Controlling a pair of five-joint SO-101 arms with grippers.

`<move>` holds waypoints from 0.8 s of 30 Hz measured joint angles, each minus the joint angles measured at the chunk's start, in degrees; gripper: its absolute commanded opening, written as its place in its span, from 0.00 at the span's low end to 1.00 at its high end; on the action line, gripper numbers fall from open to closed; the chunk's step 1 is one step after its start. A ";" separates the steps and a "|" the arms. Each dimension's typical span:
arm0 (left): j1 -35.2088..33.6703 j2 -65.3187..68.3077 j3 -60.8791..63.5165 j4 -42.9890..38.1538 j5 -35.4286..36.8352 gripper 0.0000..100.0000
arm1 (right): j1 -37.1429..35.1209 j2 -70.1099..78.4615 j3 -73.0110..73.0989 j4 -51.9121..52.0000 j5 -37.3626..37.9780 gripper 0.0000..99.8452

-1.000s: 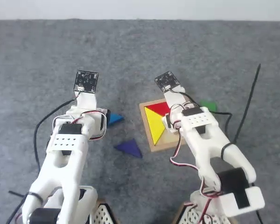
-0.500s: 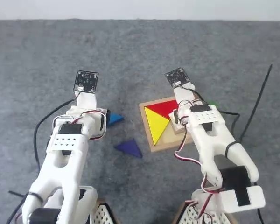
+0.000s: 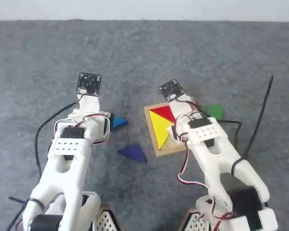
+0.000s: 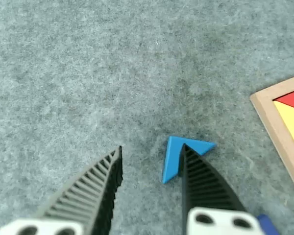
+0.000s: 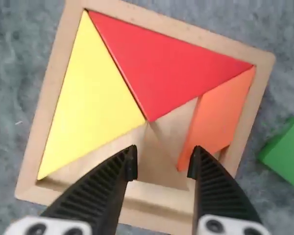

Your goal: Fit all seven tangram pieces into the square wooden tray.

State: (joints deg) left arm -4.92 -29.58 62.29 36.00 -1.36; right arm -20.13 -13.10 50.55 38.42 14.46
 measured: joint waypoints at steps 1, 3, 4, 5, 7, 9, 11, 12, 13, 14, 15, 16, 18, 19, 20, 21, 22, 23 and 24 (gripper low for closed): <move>0.00 0.00 0.00 0.00 0.00 0.19 | 0.00 0.00 0.00 0.00 0.00 0.20; 0.00 0.00 0.00 0.00 0.00 0.19 | 0.09 0.18 0.00 0.00 0.00 0.20; 0.00 0.00 0.00 0.00 0.00 0.19 | 0.09 0.88 0.00 0.00 0.35 0.20; 0.00 0.00 0.00 0.00 0.00 0.19 | 0.00 1.93 -0.18 0.00 0.79 0.20; 0.00 0.00 0.00 0.00 0.00 0.19 | 0.18 3.96 -1.67 0.00 0.97 0.20; 0.00 0.00 0.00 0.00 0.00 0.19 | 1.14 6.24 -4.22 0.00 1.14 0.20; 0.00 0.00 0.00 0.00 0.00 0.19 | 2.29 8.53 -6.68 0.00 1.32 0.19; 0.00 0.00 0.00 0.00 0.00 0.19 | 2.81 9.49 -7.82 0.09 1.32 0.19; 0.00 0.00 0.00 0.00 0.00 0.19 | 3.34 10.37 -8.79 0.09 1.41 0.19; 0.00 0.00 0.00 0.00 0.00 0.19 | 3.87 11.08 -9.67 0.09 1.41 0.19; 0.00 0.00 0.00 0.00 0.00 0.19 | 4.31 11.52 -10.29 0.09 1.32 0.19; 0.00 0.00 0.00 0.00 0.00 0.19 | 4.84 11.69 -10.64 0.09 0.97 0.19; 0.00 0.00 0.00 0.00 0.00 0.19 | 5.89 11.69 -10.73 0.35 0.53 0.19; 0.00 0.00 0.00 0.00 0.00 0.19 | 6.24 11.69 -10.73 0.35 0.35 0.19; 0.00 0.00 0.00 0.00 0.00 0.19 | 6.51 12.04 -10.81 0.35 0.26 0.19; 0.00 0.00 0.00 0.00 0.00 0.19 | 6.77 12.04 -10.81 0.35 0.18 0.19; 0.00 0.00 0.00 0.00 0.00 0.19 | 6.95 12.04 -10.81 0.35 0.18 0.19; 0.00 0.00 0.00 0.00 0.00 0.19 | 7.30 12.04 -10.81 0.09 0.09 0.19; 0.00 0.00 0.00 0.00 0.00 0.19 | 7.65 12.04 -10.81 0.00 -0.35 0.19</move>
State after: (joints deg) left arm -4.92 -29.58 62.29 36.00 -1.36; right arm -12.48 -1.05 39.74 38.42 14.11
